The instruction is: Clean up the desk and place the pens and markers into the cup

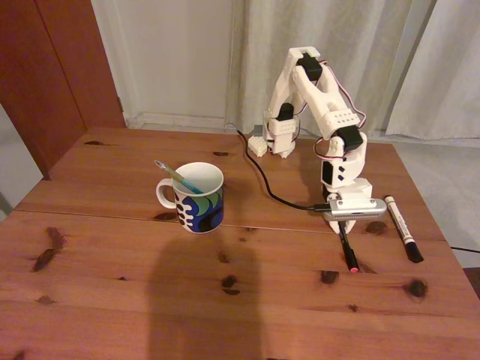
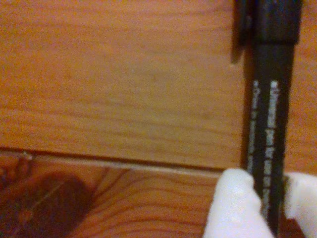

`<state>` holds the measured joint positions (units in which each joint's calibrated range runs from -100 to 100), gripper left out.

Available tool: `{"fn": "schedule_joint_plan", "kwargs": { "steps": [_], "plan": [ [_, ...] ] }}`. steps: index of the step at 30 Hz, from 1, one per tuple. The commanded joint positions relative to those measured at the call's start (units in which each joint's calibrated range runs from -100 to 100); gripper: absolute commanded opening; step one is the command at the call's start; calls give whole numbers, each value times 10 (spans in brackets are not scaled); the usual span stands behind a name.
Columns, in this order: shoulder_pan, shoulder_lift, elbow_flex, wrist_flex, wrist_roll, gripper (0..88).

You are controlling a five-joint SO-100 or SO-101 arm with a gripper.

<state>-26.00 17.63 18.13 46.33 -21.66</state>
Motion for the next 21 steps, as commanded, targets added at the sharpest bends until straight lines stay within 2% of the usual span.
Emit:
{"fn": "schedule_joint_plan", "kwargs": {
  "steps": [1, 5, 12, 17, 21],
  "plan": [
    [12, -10, -15, -14, 1, 9],
    [44, -43, -23, -25, 0, 8],
    [104, -194, 47, -127, 3, 8],
    [157, -317, 141, -228, 4, 8],
    [210, -408, 251, -360, 3, 8]
  ]
}}
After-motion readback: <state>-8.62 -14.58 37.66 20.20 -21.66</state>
